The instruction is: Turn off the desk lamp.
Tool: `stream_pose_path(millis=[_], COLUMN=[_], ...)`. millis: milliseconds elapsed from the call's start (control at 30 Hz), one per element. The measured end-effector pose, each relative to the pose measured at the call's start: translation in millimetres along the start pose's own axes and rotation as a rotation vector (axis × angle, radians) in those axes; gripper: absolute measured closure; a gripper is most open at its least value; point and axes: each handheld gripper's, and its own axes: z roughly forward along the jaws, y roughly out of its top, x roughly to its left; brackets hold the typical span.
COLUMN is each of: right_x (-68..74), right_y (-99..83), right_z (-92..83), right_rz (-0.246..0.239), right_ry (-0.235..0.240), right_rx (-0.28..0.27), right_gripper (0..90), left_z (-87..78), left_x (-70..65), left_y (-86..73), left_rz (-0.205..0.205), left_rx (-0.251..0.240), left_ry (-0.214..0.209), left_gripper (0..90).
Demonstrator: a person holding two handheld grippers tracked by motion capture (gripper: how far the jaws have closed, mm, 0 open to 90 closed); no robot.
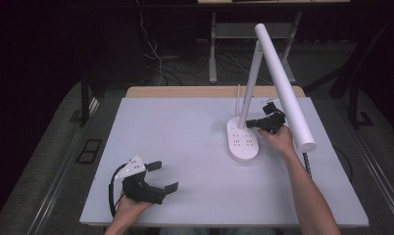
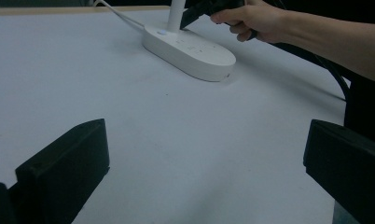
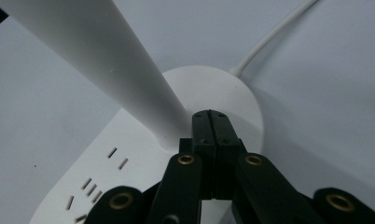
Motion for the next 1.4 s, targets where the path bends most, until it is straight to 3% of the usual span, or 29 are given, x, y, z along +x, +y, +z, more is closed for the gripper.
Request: stream_pose_path(millis=[400, 667, 967, 1400], right_x=[3.2, 1.3, 3.8, 5.6], right_y=[1.8, -3.4, -3.2, -0.8], right_z=[-1.2, 0.1, -0.3, -9.6], right_rz=[0.005, 0.011, 0.005, 0.004], right_ry=[-0.013, -0.011, -0.025, -0.020], right_rx=[0.009, -0.024, -0.025, -0.036], right_gripper=[90.0, 90.0, 90.0, 90.0], left_z=[-0.6, -0.7, -1.3, -2.3], left_x=[0.1, 0.2, 0.0, 0.1], left_y=[-0.1, 0.4, 0.5, 0.4], left_rz=[-0.006, -0.002, -0.003, -0.004], left_rx=[-0.005, -0.006, -0.012, -0.015], left_ry=[0.005, 0.007, 0.008, 0.009], left_gripper=[0.0, 0.0, 0.0, 0.0])
